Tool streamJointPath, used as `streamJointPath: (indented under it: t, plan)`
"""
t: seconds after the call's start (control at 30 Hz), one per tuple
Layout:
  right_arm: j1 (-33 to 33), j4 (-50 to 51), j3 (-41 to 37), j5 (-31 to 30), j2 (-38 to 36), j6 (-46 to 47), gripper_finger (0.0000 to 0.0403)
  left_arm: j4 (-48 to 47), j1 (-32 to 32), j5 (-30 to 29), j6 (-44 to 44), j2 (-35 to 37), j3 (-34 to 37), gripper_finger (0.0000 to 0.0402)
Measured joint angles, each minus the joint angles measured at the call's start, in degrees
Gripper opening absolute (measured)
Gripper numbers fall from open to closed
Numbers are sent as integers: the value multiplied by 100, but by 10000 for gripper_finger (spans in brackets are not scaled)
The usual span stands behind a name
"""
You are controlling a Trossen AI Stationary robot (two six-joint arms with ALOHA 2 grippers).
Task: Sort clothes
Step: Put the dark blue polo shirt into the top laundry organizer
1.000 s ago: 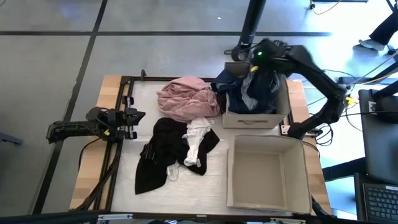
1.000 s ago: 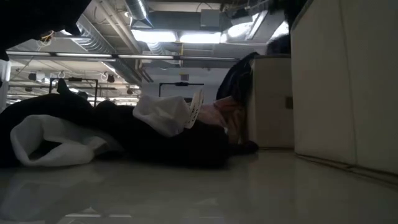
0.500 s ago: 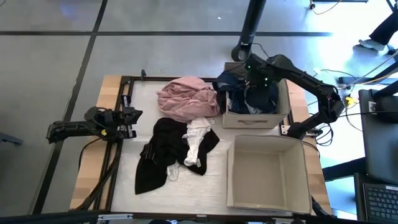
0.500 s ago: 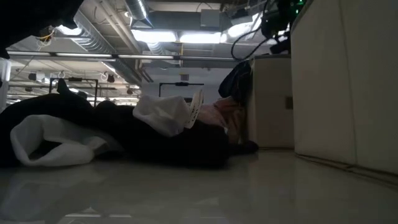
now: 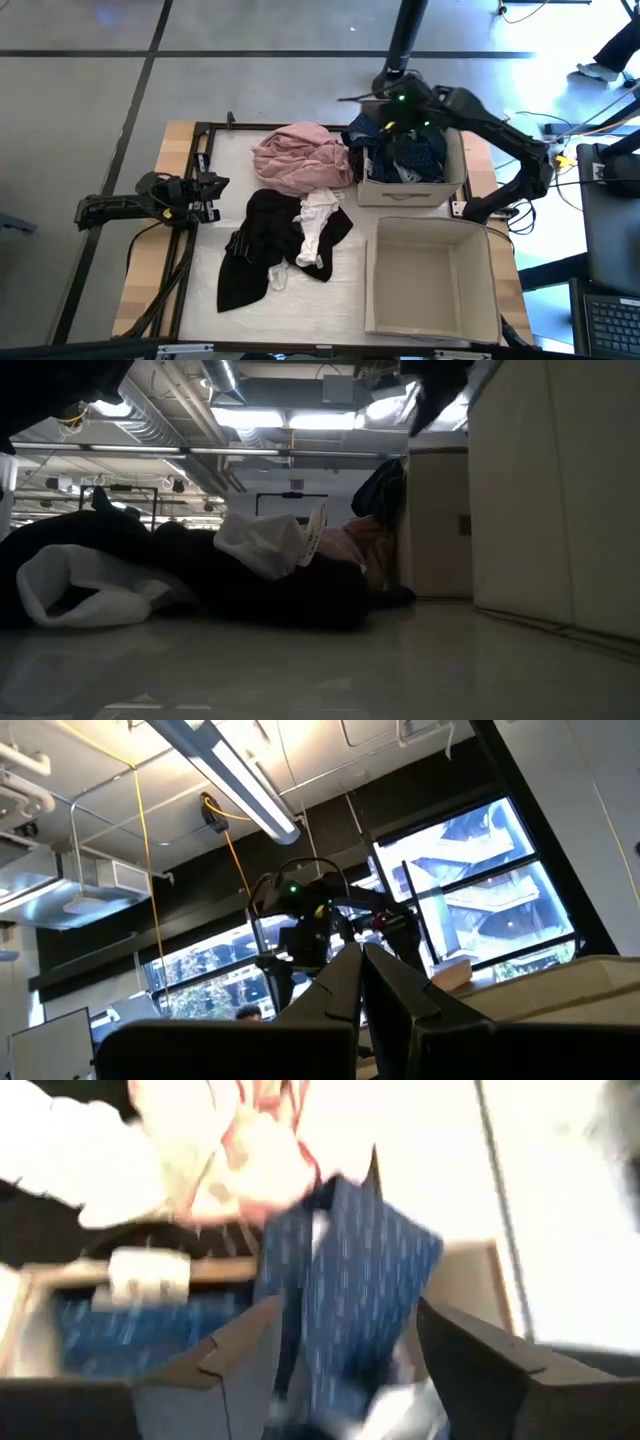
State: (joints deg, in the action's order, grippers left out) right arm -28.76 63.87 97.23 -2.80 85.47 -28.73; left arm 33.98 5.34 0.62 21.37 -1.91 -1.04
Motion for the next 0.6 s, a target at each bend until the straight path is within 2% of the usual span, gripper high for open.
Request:
streamJointPath:
  t: [0.17,0.27,0.37,0.5,0.53,0.6]
  plan:
    - [234,-320,-307,-427,343,-314,231,1,0,0,13,0,0,5]
    - [212,-200,-431,-730,565,-343,212,2,1,0,20,0,0,5]
    - [207,-50,-493,-951,694,-405,159,4,0,0,26,0,0,5]
    - [286,321,-432,-1056,655,-484,34,3,1,0,110,0,0,5]
    - [304,463,-405,-1156,622,-496,18,2,0,0,142,0,0,5]
    - [386,865,-309,-1477,525,-435,19,2,0,0,153,0,0,5]
